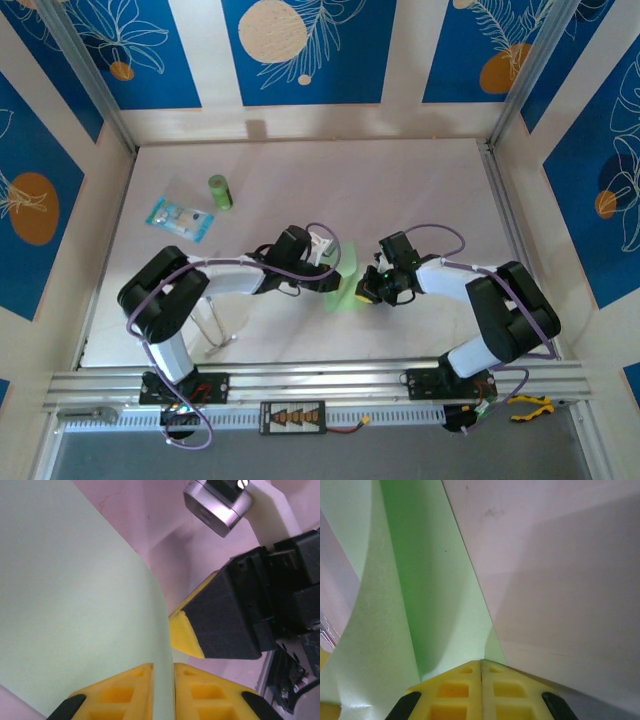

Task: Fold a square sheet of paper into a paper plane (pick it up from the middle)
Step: Fold the triangle a second time at the center of the table.

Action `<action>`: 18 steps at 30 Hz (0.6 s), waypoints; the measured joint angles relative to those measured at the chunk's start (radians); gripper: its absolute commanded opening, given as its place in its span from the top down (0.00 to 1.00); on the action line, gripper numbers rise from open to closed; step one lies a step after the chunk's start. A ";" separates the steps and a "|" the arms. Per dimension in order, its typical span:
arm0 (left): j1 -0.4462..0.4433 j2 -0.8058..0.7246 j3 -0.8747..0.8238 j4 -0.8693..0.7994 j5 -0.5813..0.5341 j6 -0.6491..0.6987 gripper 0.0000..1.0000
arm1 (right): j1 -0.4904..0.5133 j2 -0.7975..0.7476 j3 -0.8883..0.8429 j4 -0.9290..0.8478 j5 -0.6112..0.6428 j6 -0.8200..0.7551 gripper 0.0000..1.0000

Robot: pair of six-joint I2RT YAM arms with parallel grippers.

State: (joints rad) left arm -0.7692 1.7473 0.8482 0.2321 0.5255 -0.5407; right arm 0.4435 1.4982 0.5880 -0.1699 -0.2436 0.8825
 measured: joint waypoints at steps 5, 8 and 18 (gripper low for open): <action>0.017 0.002 0.010 -0.012 0.032 0.016 0.95 | -0.001 0.003 0.001 0.000 -0.003 0.000 0.98; 0.021 0.003 0.028 -0.033 0.035 0.039 0.96 | -0.001 0.004 0.001 -0.001 -0.004 0.000 0.98; 0.021 0.024 0.101 -0.129 0.016 0.131 0.98 | 0.000 0.002 0.005 -0.003 -0.012 -0.003 0.92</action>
State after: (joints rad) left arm -0.7479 1.7710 0.9497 0.1032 0.5415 -0.4095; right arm 0.4431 1.4998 0.5934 -0.1730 -0.2558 0.8795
